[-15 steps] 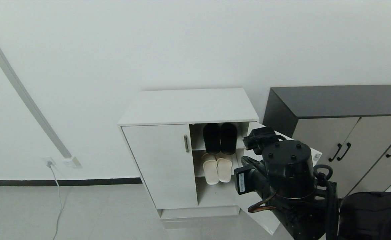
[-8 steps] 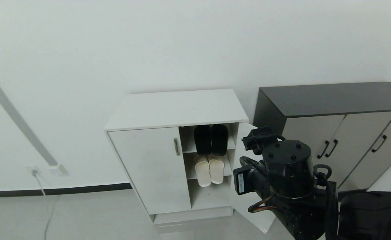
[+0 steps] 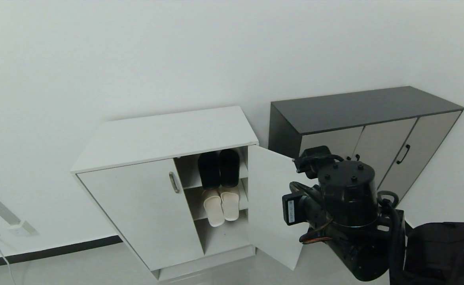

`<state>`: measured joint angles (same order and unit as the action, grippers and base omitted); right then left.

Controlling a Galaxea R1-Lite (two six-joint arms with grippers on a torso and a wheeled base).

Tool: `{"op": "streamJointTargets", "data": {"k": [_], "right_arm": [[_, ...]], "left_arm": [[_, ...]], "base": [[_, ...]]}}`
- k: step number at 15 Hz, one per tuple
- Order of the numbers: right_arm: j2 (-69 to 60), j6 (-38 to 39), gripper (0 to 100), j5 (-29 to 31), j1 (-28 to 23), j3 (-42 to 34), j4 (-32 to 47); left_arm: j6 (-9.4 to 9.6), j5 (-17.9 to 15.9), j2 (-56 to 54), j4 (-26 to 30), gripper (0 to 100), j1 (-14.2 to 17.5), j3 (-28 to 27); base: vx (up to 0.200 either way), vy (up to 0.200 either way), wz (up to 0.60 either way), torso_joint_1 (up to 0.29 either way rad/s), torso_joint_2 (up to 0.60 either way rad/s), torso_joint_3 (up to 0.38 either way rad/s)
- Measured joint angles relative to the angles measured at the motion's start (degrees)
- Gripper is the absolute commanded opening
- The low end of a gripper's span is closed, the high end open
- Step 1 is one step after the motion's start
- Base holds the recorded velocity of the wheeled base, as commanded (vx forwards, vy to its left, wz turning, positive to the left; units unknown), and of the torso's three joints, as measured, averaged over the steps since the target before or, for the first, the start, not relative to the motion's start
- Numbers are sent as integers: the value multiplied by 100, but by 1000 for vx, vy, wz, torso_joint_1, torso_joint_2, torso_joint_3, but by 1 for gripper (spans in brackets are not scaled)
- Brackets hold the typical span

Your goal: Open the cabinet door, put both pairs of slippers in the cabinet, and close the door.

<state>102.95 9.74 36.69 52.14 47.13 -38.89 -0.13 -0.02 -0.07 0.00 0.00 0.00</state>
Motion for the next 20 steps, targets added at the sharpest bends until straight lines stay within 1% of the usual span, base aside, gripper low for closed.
{"op": "streamJointTargets", "data": {"k": [2,3,6,7,9,12,14,17,20], "right_arm": [[7,-13,0,-2,-68,0,18],[13,-38,0,-7,-99,11,11],[187,-172,0,-54,-539,206,-22],[304,-195,0,-232,-750,397,-17],[584,-213,0,-566,-1220,964,44],[1172,-197,0,-880,-1887,2189,697],[1621,-145,0,-1139,-2331,2866,961],[2238,27,0,-1310,-2731,3508,1026],[2677,110,0,-1456,-3001,3836,1034]], "left_arm": [[-2,-5,0,0,0,0,0],[-2,-2,0,0,0,0,-2],[2,-2,0,0,0,0,-2],[2,-2,0,0,0,0,-2],[0,2,0,0,0,0,0],[-5,2,0,0,0,-5,0],[-9,7,0,0,0,0,0],[-9,10,0,0,0,0,0],[-18,16,0,0,0,0,0]], "base": [[-200,0,0,0,10,5],[0,0,0,0,0,0],[0,0,0,0,0,0],[0,0,0,0,0,0],[0,0,0,0,0,0],[0,0,0,0,0,0],[0,0,0,0,0,0],[0,0,0,0,0,0],[0,0,0,0,0,0]]}}
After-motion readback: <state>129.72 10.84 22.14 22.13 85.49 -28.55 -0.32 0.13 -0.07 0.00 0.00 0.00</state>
